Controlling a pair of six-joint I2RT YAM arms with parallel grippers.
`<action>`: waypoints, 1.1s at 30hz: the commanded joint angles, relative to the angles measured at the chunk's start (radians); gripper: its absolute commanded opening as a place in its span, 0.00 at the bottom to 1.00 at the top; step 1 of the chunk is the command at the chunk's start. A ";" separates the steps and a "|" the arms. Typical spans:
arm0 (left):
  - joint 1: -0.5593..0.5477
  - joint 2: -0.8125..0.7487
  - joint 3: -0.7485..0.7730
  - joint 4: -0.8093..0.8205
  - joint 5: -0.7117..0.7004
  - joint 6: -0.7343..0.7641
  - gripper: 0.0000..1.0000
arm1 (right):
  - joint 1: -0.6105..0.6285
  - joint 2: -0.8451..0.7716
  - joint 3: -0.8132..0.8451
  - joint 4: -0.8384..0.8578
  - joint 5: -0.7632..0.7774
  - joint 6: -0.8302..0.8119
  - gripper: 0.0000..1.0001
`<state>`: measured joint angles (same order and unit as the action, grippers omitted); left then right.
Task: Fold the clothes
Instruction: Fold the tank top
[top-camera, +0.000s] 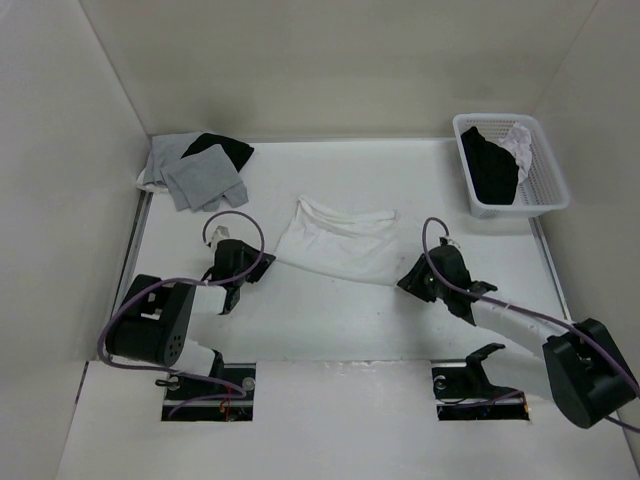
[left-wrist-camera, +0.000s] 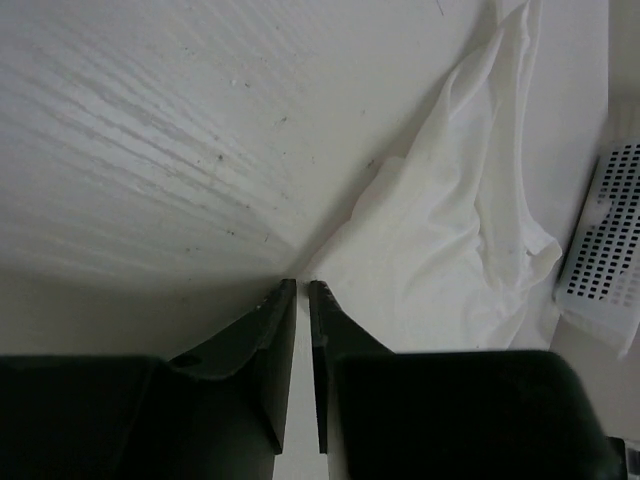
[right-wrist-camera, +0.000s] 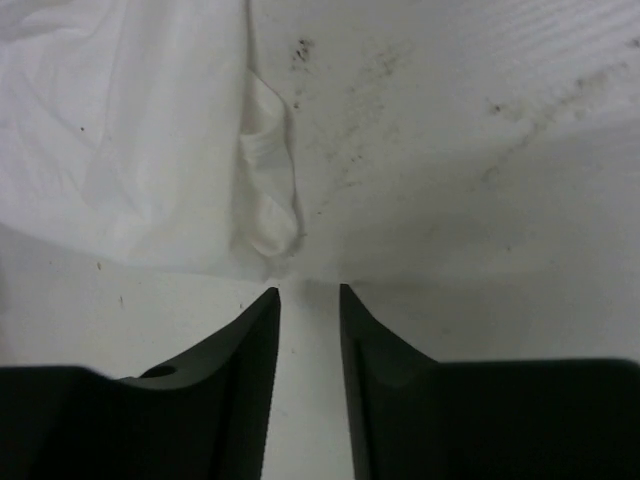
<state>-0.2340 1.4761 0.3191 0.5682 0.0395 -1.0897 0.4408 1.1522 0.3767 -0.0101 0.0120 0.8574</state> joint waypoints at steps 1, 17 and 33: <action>-0.001 -0.066 -0.061 0.024 0.011 0.001 0.15 | 0.020 -0.093 -0.030 0.001 0.003 0.038 0.39; 0.019 -0.083 0.018 -0.036 0.063 0.080 0.44 | 0.071 -0.089 -0.078 0.150 0.042 0.213 0.44; 0.006 0.073 0.054 0.045 0.085 0.045 0.21 | 0.037 0.165 -0.096 0.370 0.035 0.246 0.32</action>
<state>-0.2214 1.5337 0.3557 0.6147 0.1211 -1.0500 0.4900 1.2781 0.2951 0.3145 0.0200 1.0939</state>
